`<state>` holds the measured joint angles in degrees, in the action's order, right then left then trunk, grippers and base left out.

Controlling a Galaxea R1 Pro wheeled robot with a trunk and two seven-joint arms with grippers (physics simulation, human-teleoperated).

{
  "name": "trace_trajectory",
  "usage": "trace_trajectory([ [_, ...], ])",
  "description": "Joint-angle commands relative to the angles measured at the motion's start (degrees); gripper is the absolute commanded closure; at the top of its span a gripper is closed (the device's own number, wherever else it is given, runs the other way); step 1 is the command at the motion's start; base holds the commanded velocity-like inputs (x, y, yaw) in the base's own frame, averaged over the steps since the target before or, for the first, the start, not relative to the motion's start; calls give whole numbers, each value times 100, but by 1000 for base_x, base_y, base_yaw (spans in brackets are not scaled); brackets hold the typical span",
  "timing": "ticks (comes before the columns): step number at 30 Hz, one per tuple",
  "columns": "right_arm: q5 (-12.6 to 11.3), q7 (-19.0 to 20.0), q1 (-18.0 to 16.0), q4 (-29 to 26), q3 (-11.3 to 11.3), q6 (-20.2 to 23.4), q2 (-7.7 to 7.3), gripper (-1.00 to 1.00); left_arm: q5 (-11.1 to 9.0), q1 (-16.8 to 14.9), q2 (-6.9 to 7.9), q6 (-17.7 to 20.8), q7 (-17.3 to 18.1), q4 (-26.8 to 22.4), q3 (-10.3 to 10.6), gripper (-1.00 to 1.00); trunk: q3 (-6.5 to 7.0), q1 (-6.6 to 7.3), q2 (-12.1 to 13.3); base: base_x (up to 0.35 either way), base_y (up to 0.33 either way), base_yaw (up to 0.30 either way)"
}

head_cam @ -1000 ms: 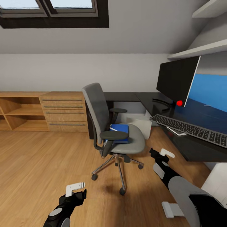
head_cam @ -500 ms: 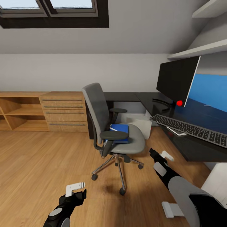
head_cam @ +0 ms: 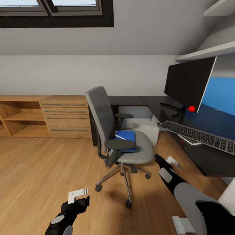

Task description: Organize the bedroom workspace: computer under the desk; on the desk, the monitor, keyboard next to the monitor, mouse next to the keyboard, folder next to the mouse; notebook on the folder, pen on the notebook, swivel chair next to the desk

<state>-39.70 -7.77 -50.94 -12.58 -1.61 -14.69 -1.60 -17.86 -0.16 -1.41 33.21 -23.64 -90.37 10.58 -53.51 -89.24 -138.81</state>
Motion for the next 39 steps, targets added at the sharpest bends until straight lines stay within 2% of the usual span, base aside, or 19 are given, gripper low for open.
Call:
trace_trajectory([
  [1, -7, -6, -3, -1, -16, -10, 2, -100, -60, -2, 1, 10, -53, -7, 6, -100, -5, -2, -2, 298, 99, 0],
  [12, -3, -10, 4, 7, -17, -20, -5, -100, -60, -2, 1, 10, -53, -7, -9, -100, -5, -2, -2, 301, 29, 0],
  [26, -3, -23, 5, 4, -23, 42, -67, -100, -52, -2, 8, 10, -53, -7, -20, -100, -5, -2, -2, 169, 0, 0],
  [39, -11, -23, 5, 1, -30, 483, -82, -100, -51, -2, 9, 10, -53, -7, -24, -100, -5, -2, -2, 164, 0, 0],
])
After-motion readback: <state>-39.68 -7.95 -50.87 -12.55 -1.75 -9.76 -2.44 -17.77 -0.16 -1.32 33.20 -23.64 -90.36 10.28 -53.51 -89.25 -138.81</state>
